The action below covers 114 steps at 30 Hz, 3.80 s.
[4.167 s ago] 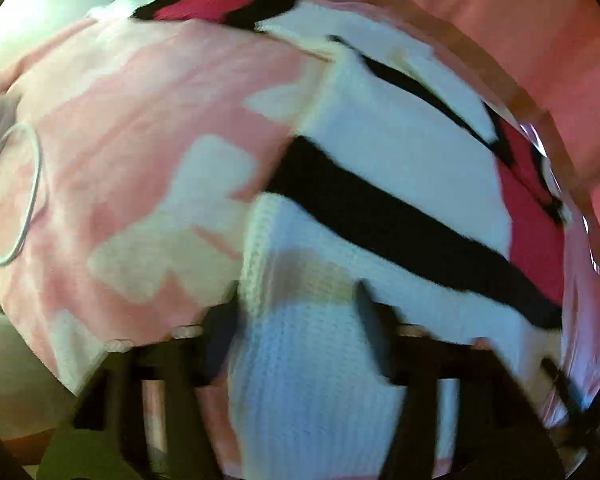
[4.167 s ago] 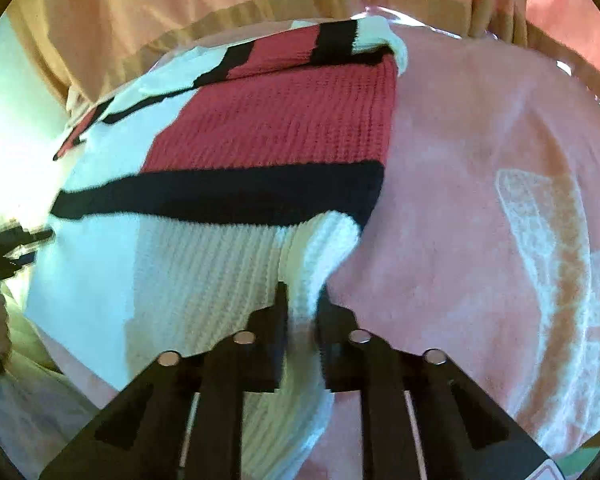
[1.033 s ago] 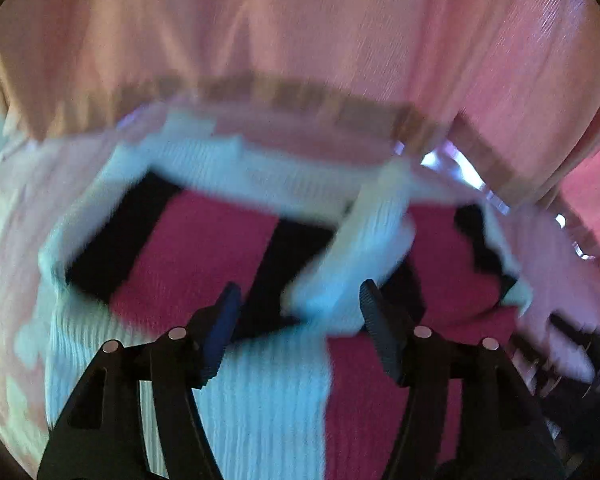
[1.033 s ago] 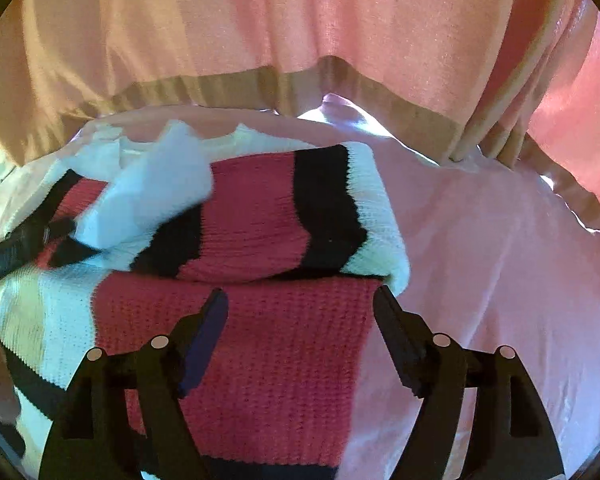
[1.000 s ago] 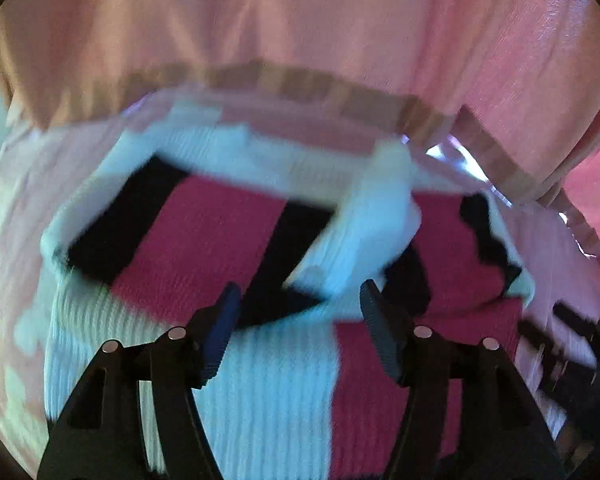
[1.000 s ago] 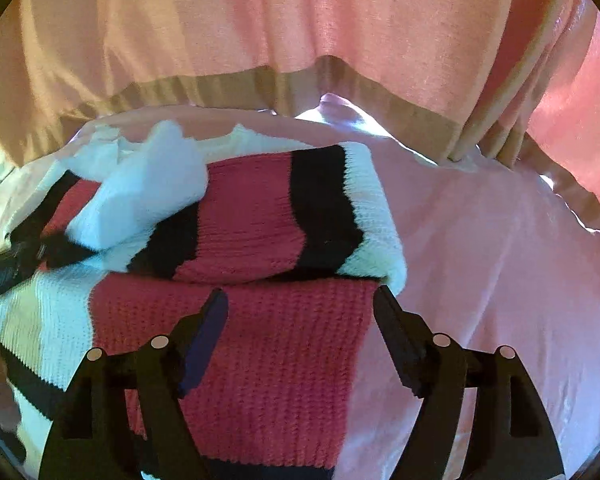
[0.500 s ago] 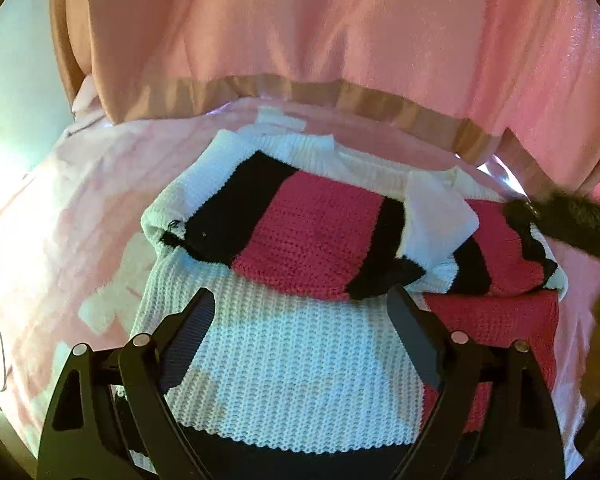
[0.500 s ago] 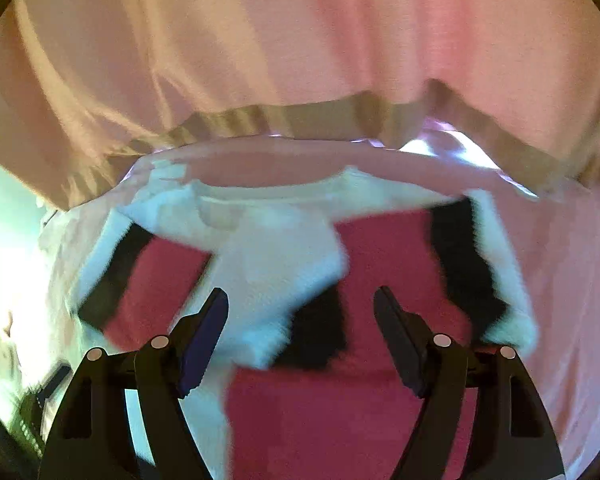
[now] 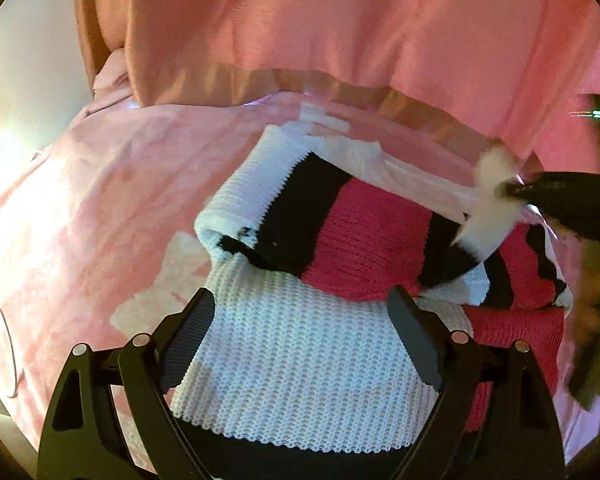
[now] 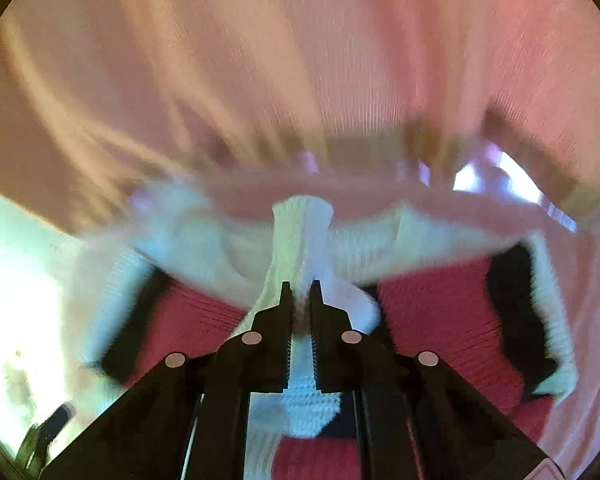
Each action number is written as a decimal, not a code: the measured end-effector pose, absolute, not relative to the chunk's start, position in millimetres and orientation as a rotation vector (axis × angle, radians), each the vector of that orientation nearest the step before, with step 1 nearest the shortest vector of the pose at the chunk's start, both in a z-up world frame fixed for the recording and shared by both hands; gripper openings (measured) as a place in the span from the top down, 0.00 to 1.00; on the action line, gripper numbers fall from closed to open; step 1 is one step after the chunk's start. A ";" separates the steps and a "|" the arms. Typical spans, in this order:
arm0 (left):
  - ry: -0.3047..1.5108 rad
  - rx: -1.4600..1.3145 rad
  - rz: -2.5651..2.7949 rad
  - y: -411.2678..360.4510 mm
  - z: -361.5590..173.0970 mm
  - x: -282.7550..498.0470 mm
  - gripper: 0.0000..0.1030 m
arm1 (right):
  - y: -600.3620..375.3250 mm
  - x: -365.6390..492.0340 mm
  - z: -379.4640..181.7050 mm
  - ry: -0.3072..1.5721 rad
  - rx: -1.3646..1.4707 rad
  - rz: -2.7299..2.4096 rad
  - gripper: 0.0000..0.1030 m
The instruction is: Fold small clothes
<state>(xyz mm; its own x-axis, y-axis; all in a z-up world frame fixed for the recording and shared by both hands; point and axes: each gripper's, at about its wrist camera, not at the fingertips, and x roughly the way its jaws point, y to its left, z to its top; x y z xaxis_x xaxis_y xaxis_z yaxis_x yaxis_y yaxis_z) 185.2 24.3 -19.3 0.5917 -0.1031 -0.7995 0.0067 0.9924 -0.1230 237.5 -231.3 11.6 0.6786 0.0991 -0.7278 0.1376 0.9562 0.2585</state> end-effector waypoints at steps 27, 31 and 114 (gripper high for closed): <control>1.095 -0.686 0.001 76.5 -84.5 262.2 0.71 | -332.4 197.5 -91.9 0.956 0.581 -0.073 0.90; 0.996 -0.705 -0.011 83.4 -67.3 262.9 0.91 | -323.1 190.3 -29.8 0.762 0.505 0.020 0.92; 1.077 -0.146 -0.234 83.7 -89.8 0.6 0.88 | -258.2 -101.9 -98.2 0.889 0.500 -0.036 0.94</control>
<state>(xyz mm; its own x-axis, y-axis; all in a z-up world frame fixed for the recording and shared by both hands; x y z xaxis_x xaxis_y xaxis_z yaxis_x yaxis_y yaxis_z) 0.6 83.7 -89.8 0.4525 -0.2594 -0.8532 0.1180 0.9658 -0.2310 -101.9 -258.2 -98.2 0.6377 0.1733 -0.7506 0.2341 0.8847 0.4031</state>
